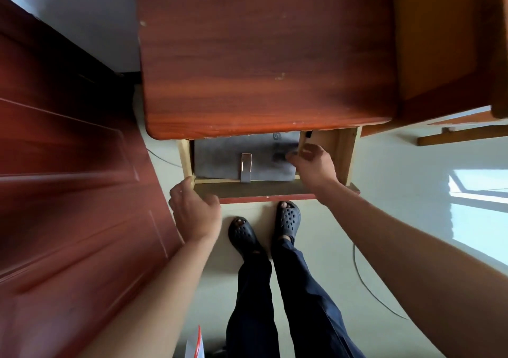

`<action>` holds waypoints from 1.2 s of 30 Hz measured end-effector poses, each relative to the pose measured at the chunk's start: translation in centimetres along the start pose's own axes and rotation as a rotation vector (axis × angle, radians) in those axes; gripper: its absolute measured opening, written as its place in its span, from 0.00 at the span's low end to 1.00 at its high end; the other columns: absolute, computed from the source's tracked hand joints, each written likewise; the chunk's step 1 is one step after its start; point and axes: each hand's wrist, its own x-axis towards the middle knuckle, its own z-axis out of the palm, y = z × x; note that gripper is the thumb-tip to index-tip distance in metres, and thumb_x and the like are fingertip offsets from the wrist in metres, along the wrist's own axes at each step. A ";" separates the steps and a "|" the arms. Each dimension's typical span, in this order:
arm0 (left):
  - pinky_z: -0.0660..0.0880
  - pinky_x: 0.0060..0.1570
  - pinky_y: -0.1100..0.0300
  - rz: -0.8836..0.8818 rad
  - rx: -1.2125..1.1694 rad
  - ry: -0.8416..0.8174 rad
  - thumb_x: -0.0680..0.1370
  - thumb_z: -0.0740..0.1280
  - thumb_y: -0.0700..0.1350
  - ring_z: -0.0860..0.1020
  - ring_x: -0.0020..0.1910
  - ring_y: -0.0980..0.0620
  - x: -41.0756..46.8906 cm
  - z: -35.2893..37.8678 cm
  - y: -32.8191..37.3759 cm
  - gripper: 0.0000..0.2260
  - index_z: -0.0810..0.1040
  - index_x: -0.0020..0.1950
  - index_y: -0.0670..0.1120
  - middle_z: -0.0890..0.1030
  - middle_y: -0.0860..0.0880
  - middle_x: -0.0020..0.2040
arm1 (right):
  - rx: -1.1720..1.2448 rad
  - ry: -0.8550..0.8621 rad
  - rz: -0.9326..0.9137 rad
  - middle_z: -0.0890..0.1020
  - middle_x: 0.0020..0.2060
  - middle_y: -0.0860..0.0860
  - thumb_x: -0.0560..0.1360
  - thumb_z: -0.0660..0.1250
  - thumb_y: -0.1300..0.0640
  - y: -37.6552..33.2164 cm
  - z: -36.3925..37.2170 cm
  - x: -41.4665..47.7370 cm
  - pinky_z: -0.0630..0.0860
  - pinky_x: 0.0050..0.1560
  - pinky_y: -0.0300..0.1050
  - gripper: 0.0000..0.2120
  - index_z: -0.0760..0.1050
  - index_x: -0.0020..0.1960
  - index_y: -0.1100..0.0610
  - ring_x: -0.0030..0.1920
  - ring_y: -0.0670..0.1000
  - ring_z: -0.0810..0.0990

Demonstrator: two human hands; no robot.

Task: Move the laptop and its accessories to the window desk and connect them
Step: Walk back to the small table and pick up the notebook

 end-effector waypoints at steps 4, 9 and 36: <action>0.67 0.60 0.50 0.121 0.080 -0.071 0.74 0.65 0.39 0.70 0.63 0.43 -1.2 0.0 0.1 0.18 0.73 0.65 0.43 0.74 0.42 0.61 | 0.148 -0.005 0.160 0.82 0.52 0.53 0.75 0.66 0.39 -0.7 2.1 1.6 0.78 0.46 0.45 0.23 0.75 0.58 0.57 0.44 0.51 0.81; 0.70 0.58 0.50 0.192 0.063 -0.063 0.74 0.66 0.39 0.73 0.59 0.43 -1.2 -0.6 0.1 0.15 0.75 0.61 0.43 0.76 0.42 0.58 | 0.031 0.241 0.087 0.81 0.52 0.59 0.79 0.49 0.35 -0.6 3.9 0.7 0.75 0.58 0.55 0.28 0.75 0.51 0.58 0.53 0.61 0.79; 0.71 0.45 0.50 0.165 0.241 -0.166 0.80 0.46 0.61 0.78 0.49 0.35 -0.5 -1.8 -0.6 0.30 0.80 0.47 0.42 0.82 0.37 0.46 | 0.057 0.020 0.055 0.83 0.30 0.53 0.78 0.63 0.46 1.8 -0.7 -1.6 0.77 0.39 0.47 0.21 0.80 0.36 0.60 0.32 0.52 0.80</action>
